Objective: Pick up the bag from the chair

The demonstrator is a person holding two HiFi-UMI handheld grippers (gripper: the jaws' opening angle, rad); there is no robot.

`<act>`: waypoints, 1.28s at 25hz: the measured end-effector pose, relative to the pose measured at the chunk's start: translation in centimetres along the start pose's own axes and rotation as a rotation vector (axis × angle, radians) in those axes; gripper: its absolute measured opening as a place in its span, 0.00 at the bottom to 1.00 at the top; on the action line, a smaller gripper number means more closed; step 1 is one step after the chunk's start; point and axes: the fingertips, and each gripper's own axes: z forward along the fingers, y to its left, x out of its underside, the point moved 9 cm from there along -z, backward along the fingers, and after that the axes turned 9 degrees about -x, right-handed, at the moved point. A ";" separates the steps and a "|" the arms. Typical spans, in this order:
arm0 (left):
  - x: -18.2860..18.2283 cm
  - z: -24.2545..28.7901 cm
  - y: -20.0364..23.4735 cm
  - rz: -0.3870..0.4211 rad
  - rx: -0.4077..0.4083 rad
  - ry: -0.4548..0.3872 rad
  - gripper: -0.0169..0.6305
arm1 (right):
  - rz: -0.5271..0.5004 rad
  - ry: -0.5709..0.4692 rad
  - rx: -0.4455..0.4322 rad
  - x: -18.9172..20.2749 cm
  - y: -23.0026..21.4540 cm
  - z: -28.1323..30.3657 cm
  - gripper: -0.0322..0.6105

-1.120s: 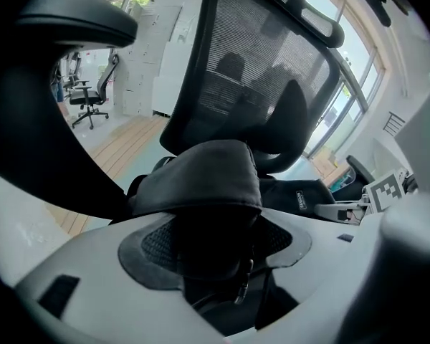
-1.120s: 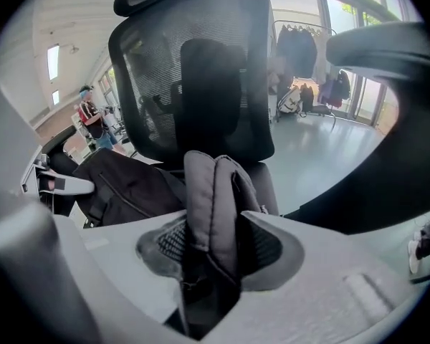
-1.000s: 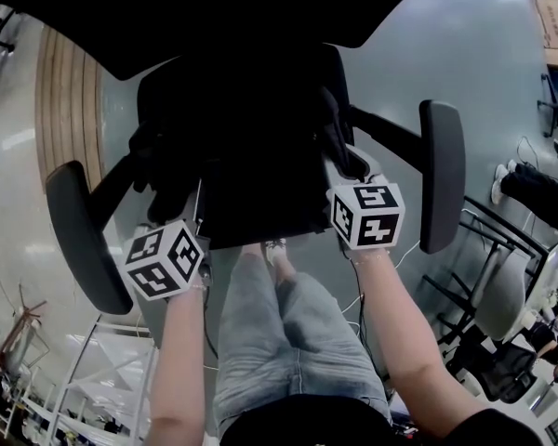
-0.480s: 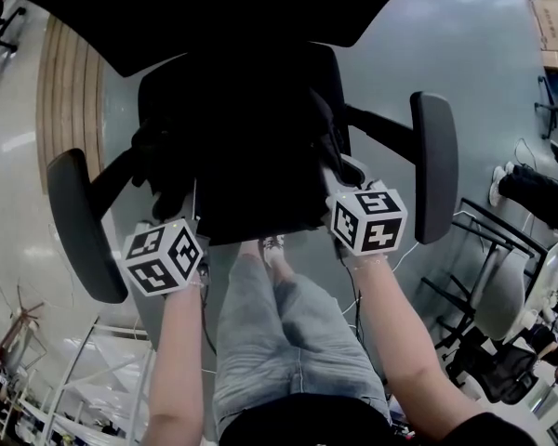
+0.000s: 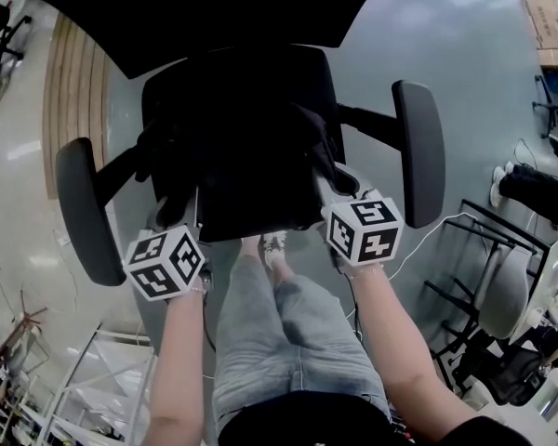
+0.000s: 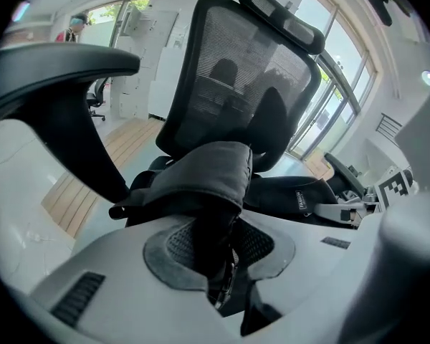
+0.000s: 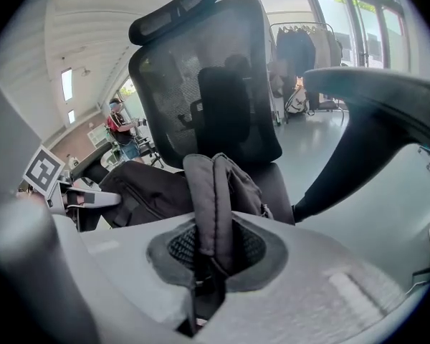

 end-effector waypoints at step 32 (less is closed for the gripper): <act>-3.4 -16.8 -8.2 -0.039 0.108 -0.250 0.16 | 0.052 -0.268 -0.148 -4.7 6.0 -18.5 0.12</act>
